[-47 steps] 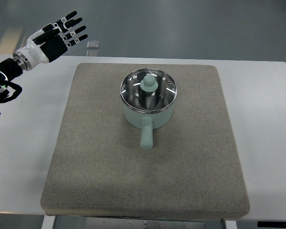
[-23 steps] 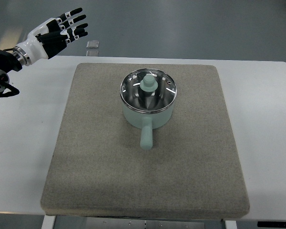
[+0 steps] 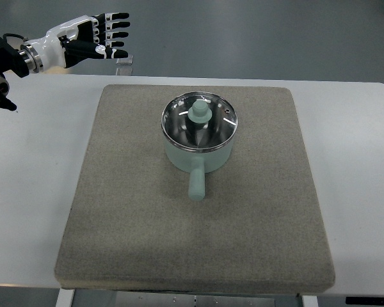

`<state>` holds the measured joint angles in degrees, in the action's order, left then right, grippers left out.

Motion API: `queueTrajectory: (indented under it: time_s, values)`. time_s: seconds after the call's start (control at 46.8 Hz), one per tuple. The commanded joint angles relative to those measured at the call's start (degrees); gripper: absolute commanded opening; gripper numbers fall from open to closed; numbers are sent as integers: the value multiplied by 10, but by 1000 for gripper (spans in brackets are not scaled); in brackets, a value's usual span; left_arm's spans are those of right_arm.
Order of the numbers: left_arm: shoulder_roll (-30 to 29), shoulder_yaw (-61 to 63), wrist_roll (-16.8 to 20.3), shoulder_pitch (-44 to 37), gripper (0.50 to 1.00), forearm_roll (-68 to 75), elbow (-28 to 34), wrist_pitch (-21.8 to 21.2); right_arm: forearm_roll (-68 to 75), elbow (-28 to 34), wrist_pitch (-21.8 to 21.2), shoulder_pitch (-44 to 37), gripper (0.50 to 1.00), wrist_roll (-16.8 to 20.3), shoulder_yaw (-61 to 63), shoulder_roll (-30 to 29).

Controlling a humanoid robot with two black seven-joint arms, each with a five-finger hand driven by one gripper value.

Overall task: Place lid left of pot with left hand
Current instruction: 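Move the left hand over the pot toward the lid's green knob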

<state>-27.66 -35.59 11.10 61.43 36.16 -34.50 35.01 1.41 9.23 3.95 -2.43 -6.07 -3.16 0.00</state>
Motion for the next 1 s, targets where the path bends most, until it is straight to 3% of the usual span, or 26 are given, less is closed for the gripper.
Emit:
queueTrajectory:
  time_s: [0.0, 0.149, 0.662, 0.982]
  values:
    - [-3, 8, 0, 12, 994, 13, -12, 0, 0, 0, 0, 0, 921, 0, 0, 0]
    - [-3, 9, 0, 40, 994, 60, -21, 0, 0, 0, 0, 0, 921, 0, 0, 0]
    - [-2, 16, 1, 96, 990, 320, -154, 0, 0, 0, 0, 1, 921, 0, 0, 0]
    - [2, 191, 1, 224, 990, 344, -155, 0, 0, 0, 0, 0, 921, 0, 0, 0]
